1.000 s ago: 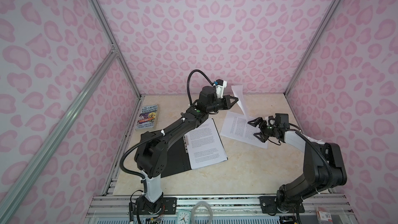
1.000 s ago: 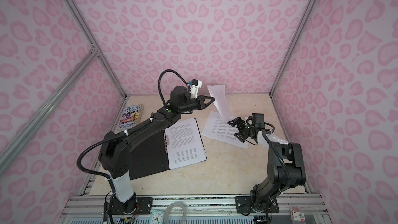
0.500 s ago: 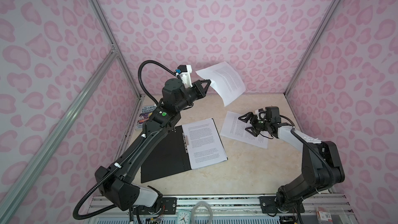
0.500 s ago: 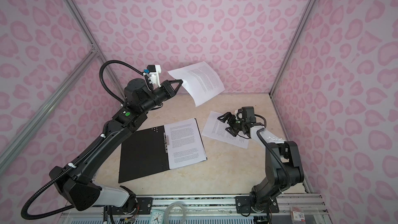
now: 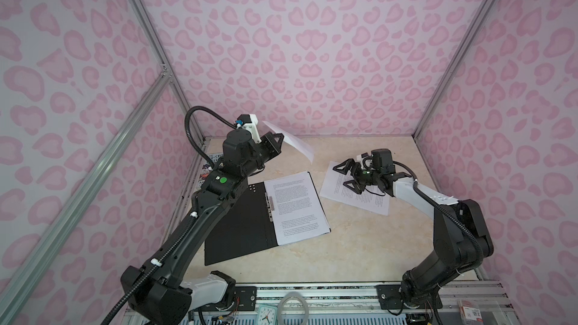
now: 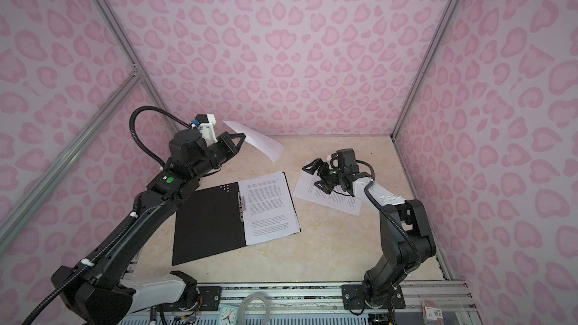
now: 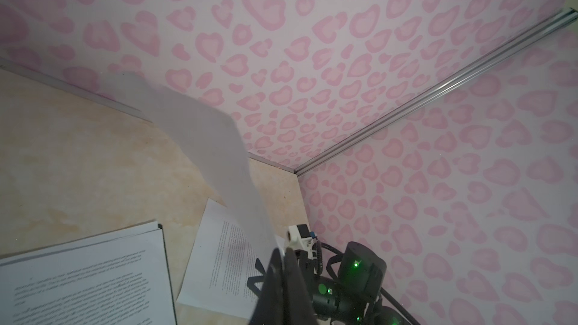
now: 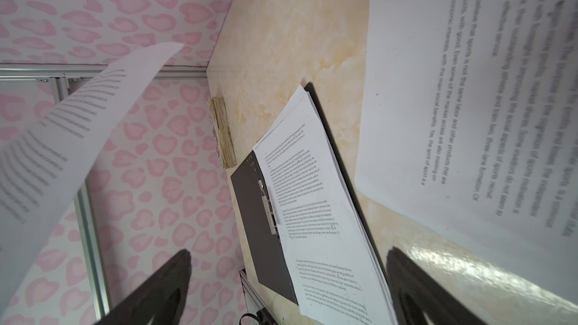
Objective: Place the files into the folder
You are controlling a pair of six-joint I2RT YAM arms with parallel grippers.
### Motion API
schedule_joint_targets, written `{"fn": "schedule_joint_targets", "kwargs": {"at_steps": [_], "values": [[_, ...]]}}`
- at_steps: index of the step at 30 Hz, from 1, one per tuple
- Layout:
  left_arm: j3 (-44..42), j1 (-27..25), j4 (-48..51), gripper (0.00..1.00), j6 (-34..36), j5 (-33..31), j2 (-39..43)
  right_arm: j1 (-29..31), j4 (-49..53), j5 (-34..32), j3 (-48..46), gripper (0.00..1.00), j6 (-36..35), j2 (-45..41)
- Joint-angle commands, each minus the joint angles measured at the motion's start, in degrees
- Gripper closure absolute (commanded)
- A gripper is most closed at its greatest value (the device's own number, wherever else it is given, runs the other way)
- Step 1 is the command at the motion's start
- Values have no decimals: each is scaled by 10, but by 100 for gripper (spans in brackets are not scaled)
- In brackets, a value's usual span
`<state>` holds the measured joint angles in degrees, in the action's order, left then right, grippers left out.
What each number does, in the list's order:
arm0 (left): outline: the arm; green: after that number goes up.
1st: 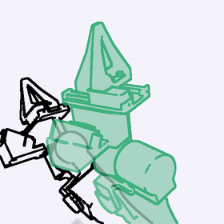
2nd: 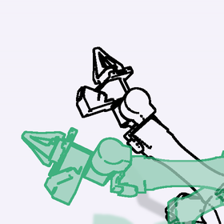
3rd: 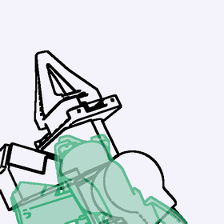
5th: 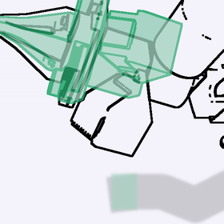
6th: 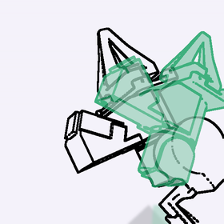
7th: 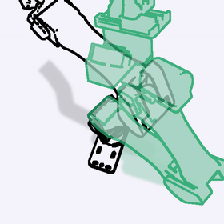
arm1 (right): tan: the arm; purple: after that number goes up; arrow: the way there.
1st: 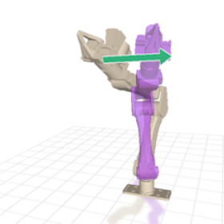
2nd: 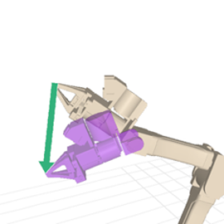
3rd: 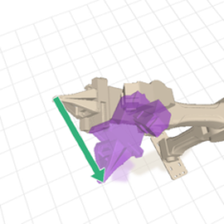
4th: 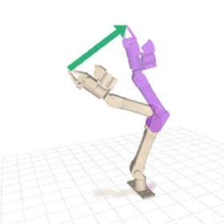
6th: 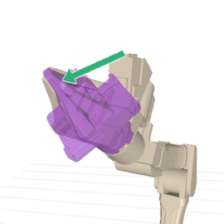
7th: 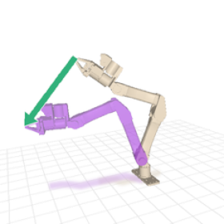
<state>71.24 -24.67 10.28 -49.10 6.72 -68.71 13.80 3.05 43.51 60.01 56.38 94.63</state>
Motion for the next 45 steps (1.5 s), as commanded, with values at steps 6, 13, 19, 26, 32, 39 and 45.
{"fn": "schedule_joint_targets", "kwargs": {"at_steps": [6, 13, 19, 26, 32, 39, 45], "values": [[-159, 25, 117, 96, -41, -49, 110, 61, 11, 0, 28, 3, 0, 31], [-288, 27, 227, 96, -70, -131, 222, 118, 32, -9, 43, 3, -7, 54], [-365, 29, 236, 96, -102, -147, 241, 167, 46, -11, 55, 3, -12, 79], [-362, 30, 244, 96, -111, -167, 220, 209, 29, -6, 65, 4, -1, 115], [-337, 30, 245, 96, -112, -153, 210, 236, 1, -6, 60, 5, 20, 132], [-296, 30, 249, 96, -126, -130, 197, 255, -84, 7, 52, 5, 74, 164], [-261, 30, 253, 96, -144, -111, 188, 255, -240, -7, 7, 4, 166, 169]]}}
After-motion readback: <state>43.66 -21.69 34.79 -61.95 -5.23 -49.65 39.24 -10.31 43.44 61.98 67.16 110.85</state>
